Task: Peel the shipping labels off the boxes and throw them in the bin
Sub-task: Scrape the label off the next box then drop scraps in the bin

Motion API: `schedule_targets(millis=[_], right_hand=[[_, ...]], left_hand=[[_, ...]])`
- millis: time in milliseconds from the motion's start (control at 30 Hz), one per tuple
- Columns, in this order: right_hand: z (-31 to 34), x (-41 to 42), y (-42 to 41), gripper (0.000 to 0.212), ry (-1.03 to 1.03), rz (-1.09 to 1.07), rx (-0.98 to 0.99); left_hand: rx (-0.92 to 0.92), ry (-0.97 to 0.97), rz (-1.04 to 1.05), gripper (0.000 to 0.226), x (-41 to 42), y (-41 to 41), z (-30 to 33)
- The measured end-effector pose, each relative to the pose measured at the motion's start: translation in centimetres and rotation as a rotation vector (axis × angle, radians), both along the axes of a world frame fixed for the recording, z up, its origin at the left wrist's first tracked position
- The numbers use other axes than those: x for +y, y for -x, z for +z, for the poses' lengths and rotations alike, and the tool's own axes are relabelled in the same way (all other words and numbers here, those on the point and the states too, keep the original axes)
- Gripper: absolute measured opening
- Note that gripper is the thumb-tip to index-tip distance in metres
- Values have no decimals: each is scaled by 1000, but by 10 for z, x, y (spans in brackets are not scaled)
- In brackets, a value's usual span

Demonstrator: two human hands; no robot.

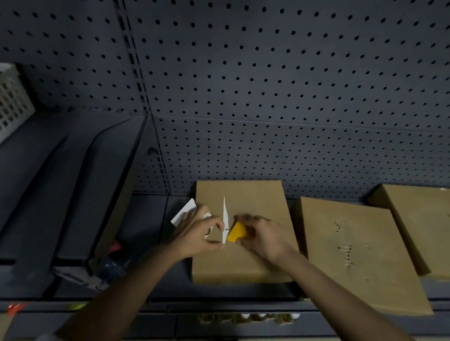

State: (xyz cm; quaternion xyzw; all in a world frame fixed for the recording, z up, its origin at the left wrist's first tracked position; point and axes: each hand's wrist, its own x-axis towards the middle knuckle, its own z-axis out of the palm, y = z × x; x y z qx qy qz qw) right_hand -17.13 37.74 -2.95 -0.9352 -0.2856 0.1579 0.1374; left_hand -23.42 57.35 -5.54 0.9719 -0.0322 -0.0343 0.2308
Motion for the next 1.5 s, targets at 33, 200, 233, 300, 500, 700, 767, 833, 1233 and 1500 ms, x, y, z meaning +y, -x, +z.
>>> schedule_targets(millis=[33, 200, 233, 300, 500, 700, 767, 833, 1233, 1500], right_hand=[[-1, 1, 0, 58, 8, -8, -3], [-13, 21, 6, 52, -42, -36, 60], [-14, 23, 6, 53, -41, -38, 72], [-10, 18, 0, 56, -72, -47, 95], [-1, -23, -25, 60, -34, -132, -23], [-8, -22, -25, 61, -56, -142, 25], [-10, -22, -24, 61, -54, -146, 21], [-11, -22, -24, 60, -55, -146, 19], [-9, -22, -19, 62, -42, -56, 2], [-12, -21, -19, 62, -28, -45, -14]], left_hand=[[1, 8, -2, 33, -1, -1, -1], [30, 50, -35, 35, 1, -6, 0], [38, 53, -39, 36, 3, -7, 1], [39, 40, -66, 35, 5, -8, 2], [20, -48, -133, 31, 6, -15, 2], [18, -131, -184, 32, 7, -18, 1], [-1, -145, -192, 33, 8, -18, 0], [-17, -157, -196, 32, 7, -17, -3], [-55, -142, -254, 34, 9, -18, 4], [-81, -157, -310, 21, 6, -20, 1]])
